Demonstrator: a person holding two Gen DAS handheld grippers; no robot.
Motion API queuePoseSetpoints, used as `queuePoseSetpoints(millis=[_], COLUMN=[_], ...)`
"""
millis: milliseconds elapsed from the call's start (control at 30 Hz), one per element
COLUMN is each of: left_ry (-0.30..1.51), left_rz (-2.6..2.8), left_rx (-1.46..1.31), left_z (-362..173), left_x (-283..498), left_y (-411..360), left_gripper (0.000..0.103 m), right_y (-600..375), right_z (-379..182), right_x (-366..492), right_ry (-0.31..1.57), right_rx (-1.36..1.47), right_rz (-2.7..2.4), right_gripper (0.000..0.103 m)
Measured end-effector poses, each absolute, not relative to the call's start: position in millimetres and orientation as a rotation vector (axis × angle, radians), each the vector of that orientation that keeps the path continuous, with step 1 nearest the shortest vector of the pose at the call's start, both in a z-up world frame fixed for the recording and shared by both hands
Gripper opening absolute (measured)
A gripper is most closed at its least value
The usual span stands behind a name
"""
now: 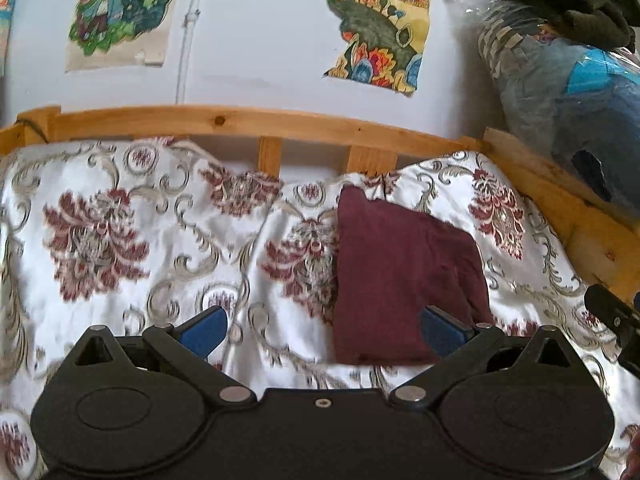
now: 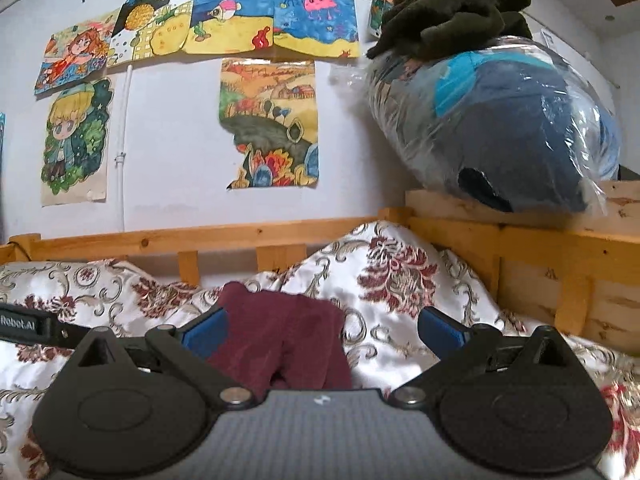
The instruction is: Fold small clothes
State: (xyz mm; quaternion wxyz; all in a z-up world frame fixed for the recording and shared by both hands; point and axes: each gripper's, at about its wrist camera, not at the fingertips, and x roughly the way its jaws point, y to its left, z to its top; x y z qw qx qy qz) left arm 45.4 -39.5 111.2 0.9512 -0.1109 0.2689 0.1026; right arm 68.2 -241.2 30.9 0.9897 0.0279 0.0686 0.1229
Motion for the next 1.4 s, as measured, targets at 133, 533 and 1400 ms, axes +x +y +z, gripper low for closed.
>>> queuePoseSetpoints(millis=[133,533,1400], left_ry=[0.587,0.62,0.628], left_rz=[0.196,0.175,0.188], left_rx=[-0.186,-0.14,-0.143], left_z=[99,82,80], left_x=[34,25,24], left_y=[-44,-51,-48], left_gripper=[0.102,0.102,0.102], right_y=[-240,-233,-233], right_z=[28,12,9], right_x=[55,49,53], right_ry=[0.181,0.276,0.298], right_rx=[0.037,-0.006,-0.016], right_rz=[0.236,0.202,0.175], right_gripper=[0.103,0.103,0.103])
